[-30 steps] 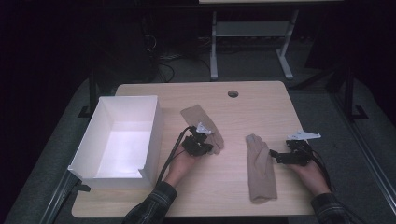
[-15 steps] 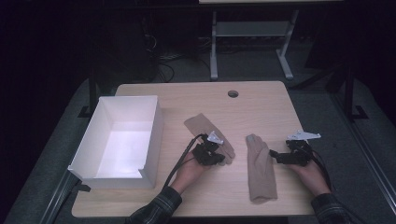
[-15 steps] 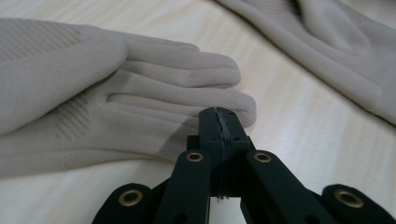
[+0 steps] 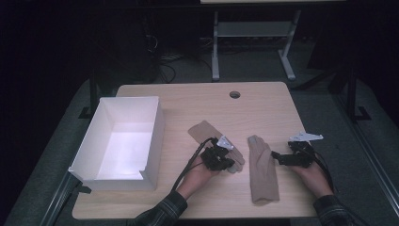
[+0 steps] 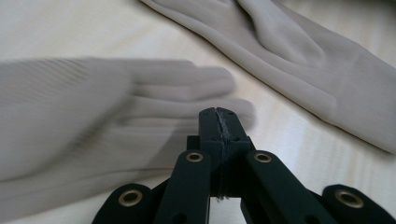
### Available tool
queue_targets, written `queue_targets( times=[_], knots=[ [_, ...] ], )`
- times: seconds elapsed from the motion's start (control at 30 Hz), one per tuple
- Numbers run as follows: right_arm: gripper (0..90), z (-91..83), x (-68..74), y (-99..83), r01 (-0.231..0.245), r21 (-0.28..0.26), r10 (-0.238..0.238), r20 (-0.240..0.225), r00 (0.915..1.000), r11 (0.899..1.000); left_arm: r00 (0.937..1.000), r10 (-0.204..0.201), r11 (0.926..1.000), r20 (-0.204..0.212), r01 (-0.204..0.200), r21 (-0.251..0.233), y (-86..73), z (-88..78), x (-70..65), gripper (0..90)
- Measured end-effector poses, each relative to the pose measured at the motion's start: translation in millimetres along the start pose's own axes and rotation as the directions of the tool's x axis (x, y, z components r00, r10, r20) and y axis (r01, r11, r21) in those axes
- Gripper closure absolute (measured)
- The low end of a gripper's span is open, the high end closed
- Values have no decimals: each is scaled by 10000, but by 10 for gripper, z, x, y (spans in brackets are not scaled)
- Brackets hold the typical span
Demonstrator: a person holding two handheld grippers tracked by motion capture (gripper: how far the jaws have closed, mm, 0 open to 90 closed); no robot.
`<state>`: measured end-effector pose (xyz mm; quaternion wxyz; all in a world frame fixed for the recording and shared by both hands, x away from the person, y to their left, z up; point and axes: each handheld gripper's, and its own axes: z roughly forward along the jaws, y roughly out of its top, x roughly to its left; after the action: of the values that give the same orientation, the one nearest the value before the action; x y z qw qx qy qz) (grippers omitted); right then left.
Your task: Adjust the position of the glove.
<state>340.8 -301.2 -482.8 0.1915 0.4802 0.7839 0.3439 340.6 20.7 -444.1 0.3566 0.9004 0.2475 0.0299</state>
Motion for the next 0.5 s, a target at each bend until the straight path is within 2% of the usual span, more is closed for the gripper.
queue_targets(
  times=[0.1, 0.17, 0.27, 0.4, 0.43, 0.47, 0.5],
  knots=[
    [158, 0, 1, 0, 11, 2, -11, -6, 10000, 10000, 9985, -141, 9998, -524, 133, -156, 38, -66, 128, 896],
    [158, -1, 2, 0, -6, 7, 6, -6, 10000, 10000, 9953, -181, 9997, -947, 164, -185, 50, -110, 238, 896],
    [158, -1, 2, 0, -8, 7, 8, -8, 10000, 10000, 9893, -607, 9976, -1327, 559, -399, 52, -162, 429, 896],
    [158, 0, 1, 0, 8, 3, -8, -7, 10000, 10000, 9757, -1078, 9935, -1909, 988, -558, 52, -237, 692, 896],
    [158, 0, 1, 0, 8, 3, -8, -7, 10000, 10000, 9757, -1078, 9935, -1909, 988, -558, 52, -237, 692, 896],
    [158, 0, 1, 0, 3, 4, -3, -9, 10000, 10000, 9713, -1192, 9922, -2060, 1087, -618, 48, -247, 749, 896],
    [158, 0, 1, 0, -3, 4, 3, -7, 10000, 10000, 9625, -1465, 9885, -2285, 1335, -718, 38, -257, 838, 897]
  ],
)
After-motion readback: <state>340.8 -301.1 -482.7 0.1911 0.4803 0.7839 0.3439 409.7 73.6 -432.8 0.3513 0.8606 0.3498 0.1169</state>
